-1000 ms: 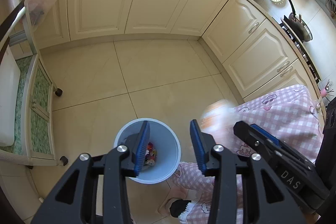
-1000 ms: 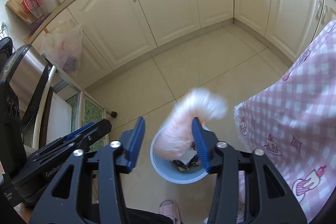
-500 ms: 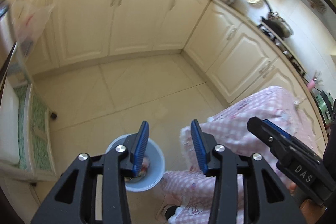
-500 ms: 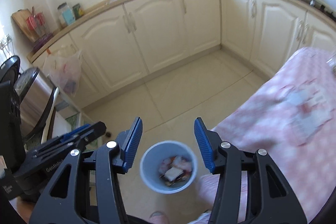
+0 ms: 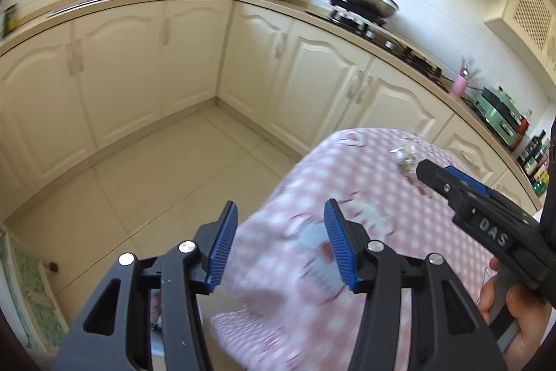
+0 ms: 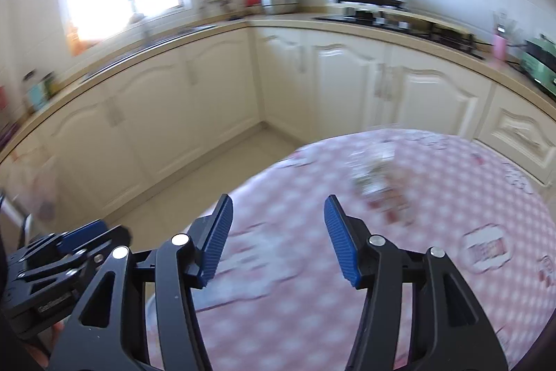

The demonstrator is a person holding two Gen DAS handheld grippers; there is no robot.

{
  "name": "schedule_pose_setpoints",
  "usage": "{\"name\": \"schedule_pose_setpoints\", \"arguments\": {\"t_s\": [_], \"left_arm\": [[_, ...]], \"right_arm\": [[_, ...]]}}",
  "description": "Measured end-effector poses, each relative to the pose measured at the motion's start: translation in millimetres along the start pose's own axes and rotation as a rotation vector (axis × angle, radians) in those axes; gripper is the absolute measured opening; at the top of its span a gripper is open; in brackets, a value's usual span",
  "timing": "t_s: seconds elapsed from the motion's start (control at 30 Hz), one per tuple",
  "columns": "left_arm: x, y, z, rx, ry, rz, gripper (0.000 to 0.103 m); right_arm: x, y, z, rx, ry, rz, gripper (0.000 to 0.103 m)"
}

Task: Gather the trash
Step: 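Move the right tool back over the table to the clear plastic packet, then grasp the clear plastic packet with the right tool, then carry the clear packet over the blue bin with the right tool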

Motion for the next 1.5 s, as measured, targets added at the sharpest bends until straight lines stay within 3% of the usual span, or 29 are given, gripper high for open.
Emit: {"name": "schedule_pose_setpoints", "arguments": {"t_s": [0.2, 0.4, 0.47, 0.57, 0.63, 0.73, 0.9, 1.2, 1.5], "left_arm": [[-47, 14, -36, -0.029, -0.037, 0.030, 0.051], [-91, 21, -45, -0.021, -0.052, 0.071, 0.051], [-99, 20, -43, -0.015, -0.057, 0.082, 0.051], [-100, 19, -40, -0.009, -0.077, 0.089, 0.051], [-91, 21, -35, -0.006, -0.080, 0.072, 0.051], [-73, 20, -21, 0.018, -0.095, 0.047, 0.051], [-33, 10, 26, 0.069, -0.051, 0.013, 0.051], [12, -45, 132, 0.141, 0.063, 0.033, 0.051], [-16, -130, 248, 0.296, 0.167, 0.129, 0.051]], "right_arm": [[-49, 15, -79, -0.188, -0.036, 0.053, 0.062], [-100, 16, -103, -0.246, -0.050, 0.122, 0.061], [-110, 15, -102, -0.243, -0.048, 0.142, 0.048], [-107, 17, -94, -0.205, -0.050, 0.134, 0.041], [-92, 20, -77, -0.145, -0.051, 0.094, 0.041], [-70, 17, -33, -0.065, 0.014, 0.057, 0.041], [-48, -4, 39, 0.027, 0.114, 0.056, 0.041], [-39, -51, 144, 0.104, 0.228, 0.126, 0.041], [-96, -144, 227, 0.069, 0.291, 0.299, 0.041]]}}
Point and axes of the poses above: each gripper's, at about its wrist camera, not at the fingertips, and x roughly against the way its jaws point, z to its left, y to its top, the point moved 7 cm from there along -x, roughly the way its jaws point, and after that the axes turned 1 degree about y, right-handed, at the moved point
